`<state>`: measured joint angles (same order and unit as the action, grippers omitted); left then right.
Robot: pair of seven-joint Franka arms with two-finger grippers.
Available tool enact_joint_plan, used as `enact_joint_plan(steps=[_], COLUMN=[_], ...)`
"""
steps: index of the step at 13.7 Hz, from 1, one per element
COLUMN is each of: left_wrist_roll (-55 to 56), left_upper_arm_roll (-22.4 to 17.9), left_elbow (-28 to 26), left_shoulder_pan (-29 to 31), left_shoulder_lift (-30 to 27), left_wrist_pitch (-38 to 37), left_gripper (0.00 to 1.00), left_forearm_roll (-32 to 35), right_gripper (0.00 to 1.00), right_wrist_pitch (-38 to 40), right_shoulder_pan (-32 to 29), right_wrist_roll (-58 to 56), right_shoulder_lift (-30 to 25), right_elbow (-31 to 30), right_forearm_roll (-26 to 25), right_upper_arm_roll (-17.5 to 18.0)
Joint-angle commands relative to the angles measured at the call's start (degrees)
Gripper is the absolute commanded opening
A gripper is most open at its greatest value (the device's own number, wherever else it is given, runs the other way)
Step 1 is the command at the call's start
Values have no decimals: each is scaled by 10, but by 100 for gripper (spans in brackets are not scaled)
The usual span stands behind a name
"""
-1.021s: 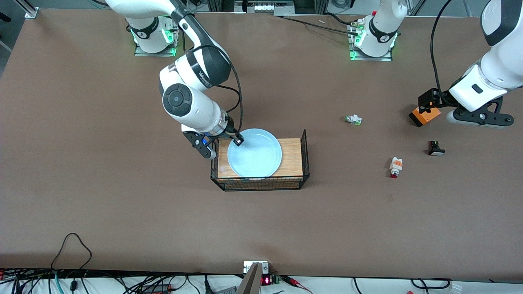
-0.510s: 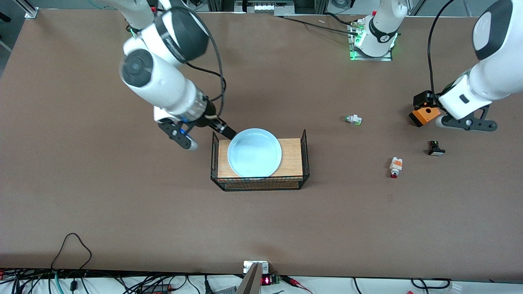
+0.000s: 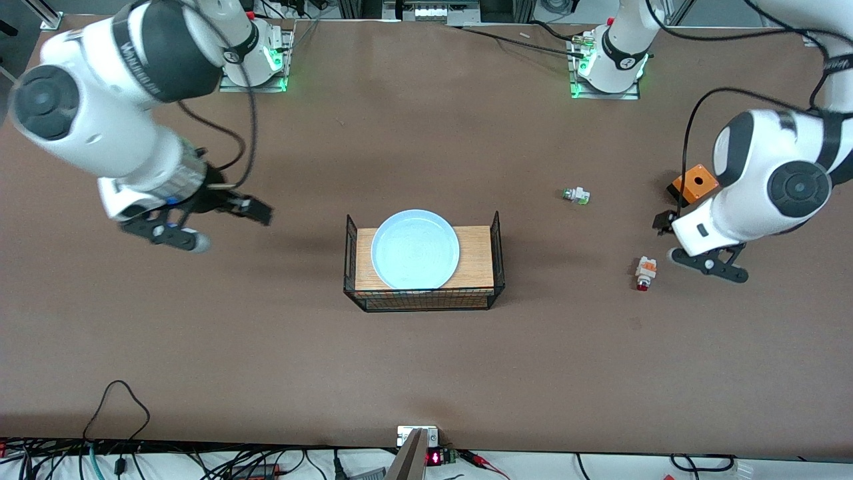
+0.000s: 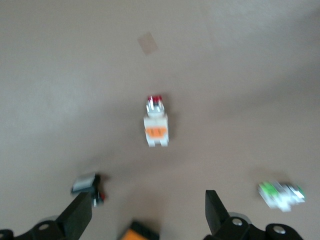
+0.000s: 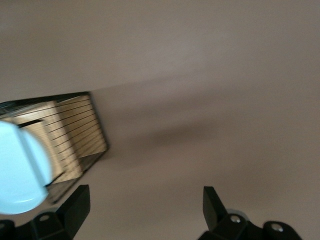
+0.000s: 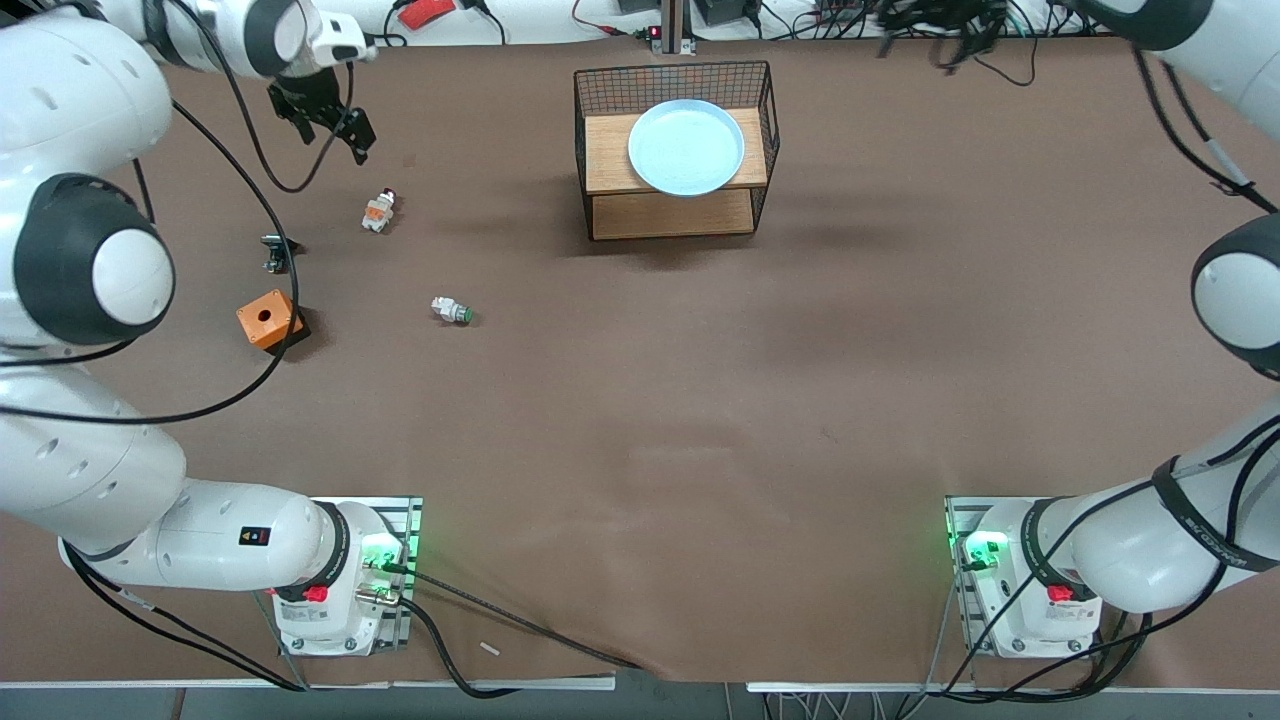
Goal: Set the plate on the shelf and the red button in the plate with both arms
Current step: 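Withdraw the right gripper while the left gripper grasps the red button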
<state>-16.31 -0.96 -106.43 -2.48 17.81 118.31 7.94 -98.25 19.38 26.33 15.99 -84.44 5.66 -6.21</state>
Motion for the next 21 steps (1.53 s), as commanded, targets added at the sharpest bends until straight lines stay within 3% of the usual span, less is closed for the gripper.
enact_joint_plan(steps=[1,4,9,11,13,14,16,18,19,21], left_wrist_roll=[-24,-25,-24,-24,-23,-22,-24,-22,-21,-7], left_upper_arm_roll=[1,1,5,12,13,14,14,18,31,63], left_elbow=[-81,-129,-156,-156,-152,-151,-147,-140,-140,-112], left_shoulder_pan=[10,28,41,42,42,41,41,41,41,41], left_shoulder_lift=[7,55,97,109,110,110,105,81,63,23], left_wrist_pitch=[145,283,371,374,374,373,373,366,352,251], left_gripper=[100,100,99,84,36,21,8,5,6,6], left_forearm_roll=[11,10,11,10,10,10,10,10,10,6], right_gripper=[100,100,100,100,100,100,100,100,100,100], right_wrist_pitch=[6,23,47,48,52,61,74,-3,-2,26], right_shoulder_pan=[-50,-94,-105,-108,-115,-123,-126,-126,-126,-124], right_wrist_roll=[-82,-200,-247,-246,-242,-242,-240,-242,-247,-250], right_shoulder_lift=[-7,-11,-32,-32,-32,-32,-61,-123,-131,-128], right_elbow=[-11,-8,-5,-4,-4,-4,-41,-142,-151,-116], right_forearm_roll=[-24,-45,-98,-93,-71,-55,-51,-57,-58,-58], right_upper_arm_roll=[7,7,6,-9,-34,-38,-35,-35,-35,-33])
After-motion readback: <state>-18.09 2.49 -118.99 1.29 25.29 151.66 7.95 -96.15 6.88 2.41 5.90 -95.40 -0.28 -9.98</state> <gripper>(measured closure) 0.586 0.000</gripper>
